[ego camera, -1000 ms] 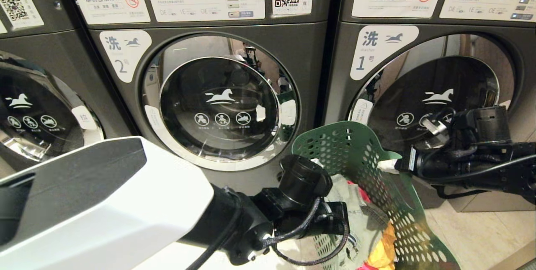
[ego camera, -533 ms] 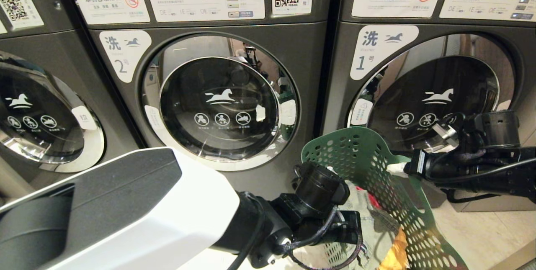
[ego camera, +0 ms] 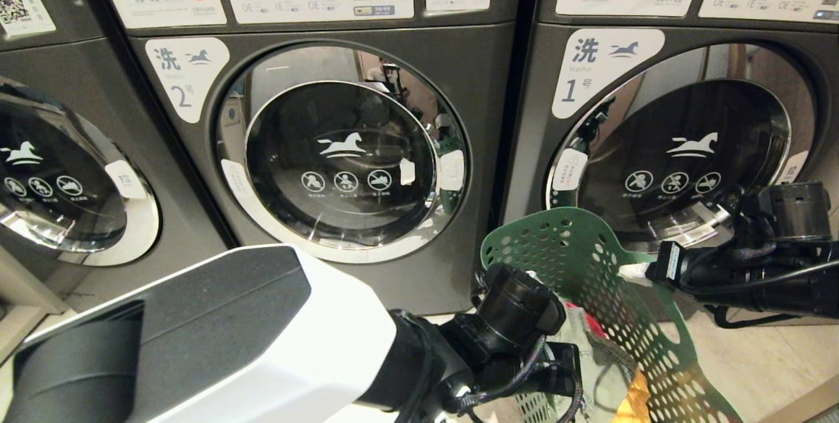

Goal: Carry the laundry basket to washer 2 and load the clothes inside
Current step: Pick up the clothes basket and put it beside the washing machine

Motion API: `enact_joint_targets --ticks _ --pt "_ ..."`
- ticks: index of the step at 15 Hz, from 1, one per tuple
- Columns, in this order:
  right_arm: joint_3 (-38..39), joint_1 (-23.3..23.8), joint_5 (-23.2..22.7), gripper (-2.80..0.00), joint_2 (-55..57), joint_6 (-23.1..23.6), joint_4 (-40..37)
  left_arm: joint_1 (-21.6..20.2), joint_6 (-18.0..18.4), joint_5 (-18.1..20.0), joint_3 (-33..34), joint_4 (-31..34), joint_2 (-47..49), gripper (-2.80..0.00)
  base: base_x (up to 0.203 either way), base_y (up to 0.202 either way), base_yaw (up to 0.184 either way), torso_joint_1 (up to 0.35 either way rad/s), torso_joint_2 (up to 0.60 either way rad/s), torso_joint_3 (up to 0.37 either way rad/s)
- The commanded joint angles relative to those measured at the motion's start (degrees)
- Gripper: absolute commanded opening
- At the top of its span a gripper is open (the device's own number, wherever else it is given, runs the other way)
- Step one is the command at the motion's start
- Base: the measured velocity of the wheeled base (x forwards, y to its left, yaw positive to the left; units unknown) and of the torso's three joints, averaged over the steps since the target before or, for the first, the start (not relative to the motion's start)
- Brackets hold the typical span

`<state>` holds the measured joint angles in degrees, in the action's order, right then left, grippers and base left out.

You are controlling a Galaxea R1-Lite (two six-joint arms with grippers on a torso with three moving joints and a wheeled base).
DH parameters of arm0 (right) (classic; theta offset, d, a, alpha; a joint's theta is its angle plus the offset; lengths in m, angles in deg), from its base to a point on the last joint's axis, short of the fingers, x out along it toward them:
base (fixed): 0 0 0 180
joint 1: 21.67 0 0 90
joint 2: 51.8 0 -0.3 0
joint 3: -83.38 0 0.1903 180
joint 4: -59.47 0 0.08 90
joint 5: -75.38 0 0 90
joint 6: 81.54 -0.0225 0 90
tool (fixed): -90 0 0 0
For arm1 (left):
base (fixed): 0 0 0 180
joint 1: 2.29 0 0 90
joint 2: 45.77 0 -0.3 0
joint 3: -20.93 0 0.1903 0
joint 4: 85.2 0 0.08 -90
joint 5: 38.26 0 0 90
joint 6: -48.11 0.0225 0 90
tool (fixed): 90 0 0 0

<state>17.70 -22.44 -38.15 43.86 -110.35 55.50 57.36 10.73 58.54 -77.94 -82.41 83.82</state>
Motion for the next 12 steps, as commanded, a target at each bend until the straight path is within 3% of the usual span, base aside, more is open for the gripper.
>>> enact_joint_targets --ticks 1,12 --pt "1.2 0.1 -0.2 -2.8 -0.1 -0.2 0.2 0.4 -0.2 0.1 -1.7 0.4 1.6 -2.8 0.0 0.0 0.0 -0.002 0.01 -0.188" --pt "-1.0 3.3 -0.7 -2.8 8.3 1.2 2.0 1.2 -0.2 0.1 -17.4 8.9 11.3 -2.8 0.0 0.0 0.0 0.003 0.0 -0.198"
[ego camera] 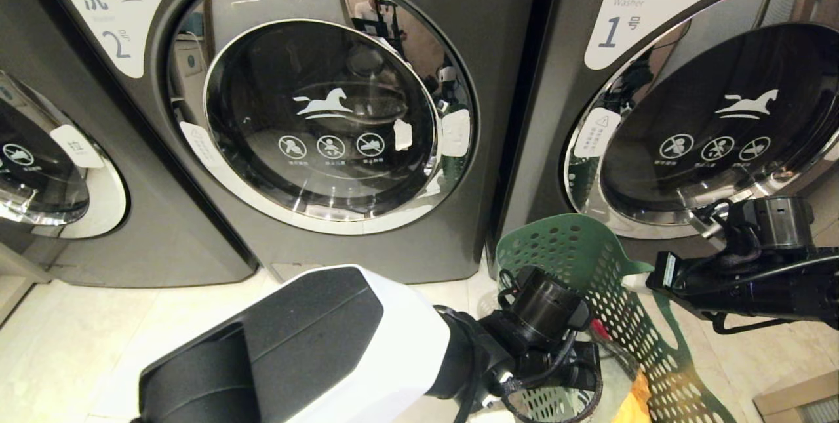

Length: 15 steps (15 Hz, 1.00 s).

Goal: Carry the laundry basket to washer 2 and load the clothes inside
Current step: Pick up the clothes basket and put it beside the washing machine

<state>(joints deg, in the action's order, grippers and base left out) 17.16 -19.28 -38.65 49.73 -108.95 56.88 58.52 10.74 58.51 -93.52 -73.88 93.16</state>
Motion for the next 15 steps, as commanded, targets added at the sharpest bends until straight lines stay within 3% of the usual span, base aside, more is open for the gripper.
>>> enact_joint_targets --ticks 1,8,15 --pt "-0.7 0.4 -0.2 -2.8 3.7 -0.1 1.8 0.0 -0.2 0.1 -3.5 1.2 2.9 -2.8 0.0 0.0 0.0 0.002 0.0 -0.201" --pt "-4.0 1.3 -0.3 -2.8 8.3 -0.1 3.5 -0.4 -0.3 0.1 -14.3 10.3 7.1 -2.8 0.0 0.0 0.0 0.002 0.0 -0.199" --pt "-4.2 1.3 -0.3 -2.8 8.3 -0.2 3.4 -0.3 0.3 -0.4 -15.3 13.3 7.1 -2.8 0.0 0.0 0.0 0.003 0.0 -0.175"
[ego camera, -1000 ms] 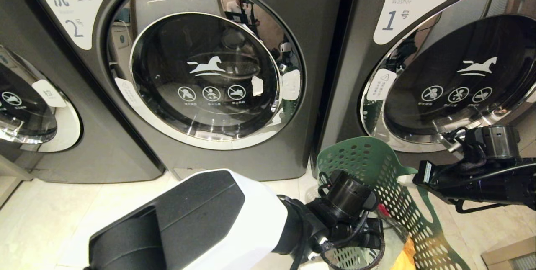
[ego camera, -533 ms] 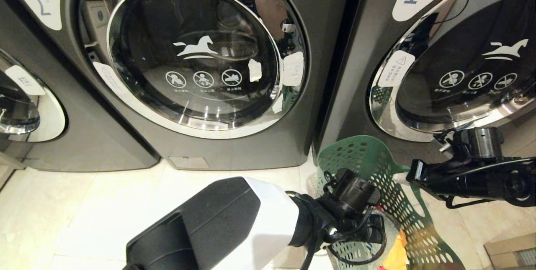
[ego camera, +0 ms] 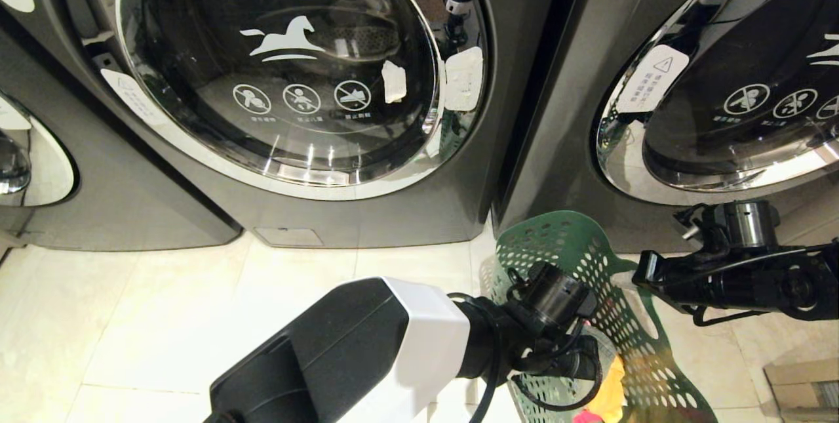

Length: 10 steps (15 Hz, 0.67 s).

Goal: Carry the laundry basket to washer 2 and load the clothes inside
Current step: Pick up the clothes basket and put it beside the washing machine

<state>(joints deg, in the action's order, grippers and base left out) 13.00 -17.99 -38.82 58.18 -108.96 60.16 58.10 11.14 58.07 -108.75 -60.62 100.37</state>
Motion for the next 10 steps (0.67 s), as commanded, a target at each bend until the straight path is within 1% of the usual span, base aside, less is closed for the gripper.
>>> enact_joint_targets --ticks 1,3,4,5,8,9,10 --pt "0.0 0.1 -0.1 -2.8 -0.1 -0.2 0.1 0.1 0.8 0.0 0.0 0.0 0.0 -2.8 0.0 0.0 0.0 0.004 0.0 -0.04" --pt "0.1 0.7 -0.1 -2.8 -0.1 -0.1 0.1 0.1 3.0 -0.2 -0.2 0.1 0.5 -2.8 0.0 0.0 0.0 0.0 0.0 0.0" --pt "0.0 0.9 -0.1 -2.8 -0.1 -0.2 0.2 0.1 3.7 -1.0 -1.1 0.6 1.2 -2.8 0.0 0.0 0.0 0.0 0.0 0.0" --pt "0.0 1.2 -0.1 -2.8 -0.3 -0.1 0.2 0.1 3.9 -2.4 -1.6 1.7 2.0 -2.8 0.0 0.0 0.0 0.0 0.0 0.0" --pt "0.1 1.5 -0.1 -2.8 -0.3 -0.1 0.2 0.1 4.7 -3.8 -1.6 2.0 2.5 -2.8 0.0 0.0 0.0 0.0 0.0 0.0" --pt "0.1 1.4 -0.1 -2.8 -0.3 0.0 0.2 0.1 5.0 -4.8 -1.6 2.0 2.8 -1.95 0.0 0.0 0.0 0.0 0.0 0.0" --pt "0.0 1.5 -0.1 -2.8 -0.3 0.0 0.2 0.1 5.3 -6.0 -1.6 2.0 3.0 0.0 0.0 0.0 0.0 0.0 0.0 0.0"
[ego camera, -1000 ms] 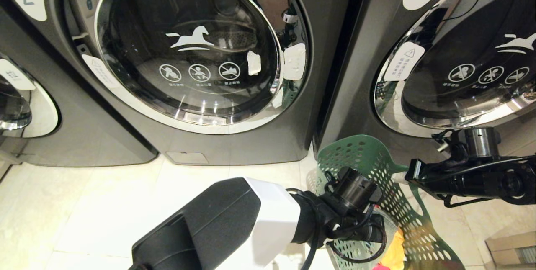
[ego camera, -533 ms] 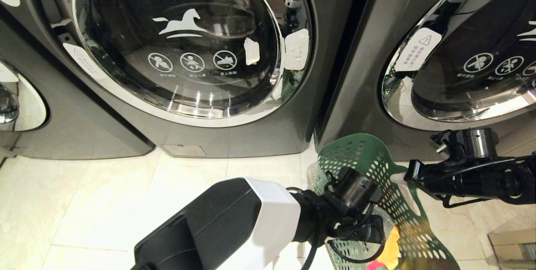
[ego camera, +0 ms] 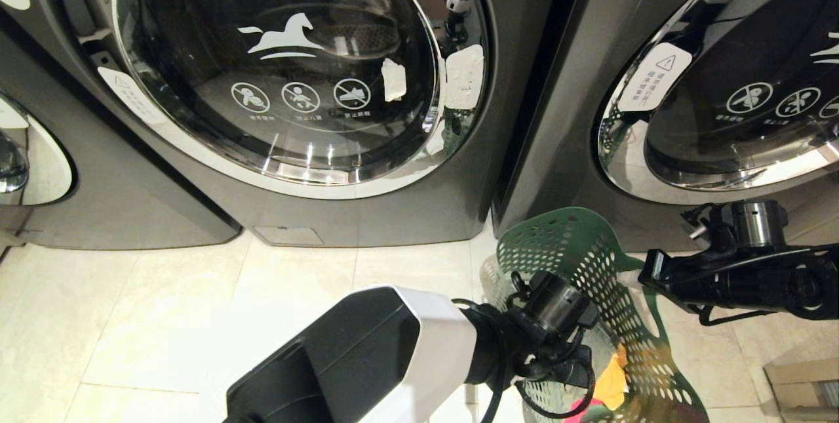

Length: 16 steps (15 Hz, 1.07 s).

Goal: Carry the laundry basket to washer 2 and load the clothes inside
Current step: Pick up the clothes basket and put it beside the washing machine

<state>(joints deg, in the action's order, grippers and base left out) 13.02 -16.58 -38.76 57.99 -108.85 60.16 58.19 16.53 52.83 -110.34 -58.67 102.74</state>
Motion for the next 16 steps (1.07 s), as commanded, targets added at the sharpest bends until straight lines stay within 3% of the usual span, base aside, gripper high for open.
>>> enact_joint_targets --ticks 1,8,16 --pt "0.0 0.0 -0.1 -2.8 0.0 -0.1 0.2 0.0 0.0 -0.8 0.0 0.2 0.6 0.0 0.0 0.0 0.0 0.0 0.0 0.0" --pt "-0.2 2.1 -0.1 -2.8 2.6 0.4 0.3 -0.7 -0.1 -4.3 0.0 3.3 -0.5 0.0 0.0 0.0 0.0 0.0 0.0 0.0" --pt "-1.7 6.0 -0.1 -2.8 4.7 3.7 -0.2 -3.8 -0.5 -13.0 0.0 7.0 -1.0 0.0 0.0 0.0 0.0 0.0 0.0 0.0"
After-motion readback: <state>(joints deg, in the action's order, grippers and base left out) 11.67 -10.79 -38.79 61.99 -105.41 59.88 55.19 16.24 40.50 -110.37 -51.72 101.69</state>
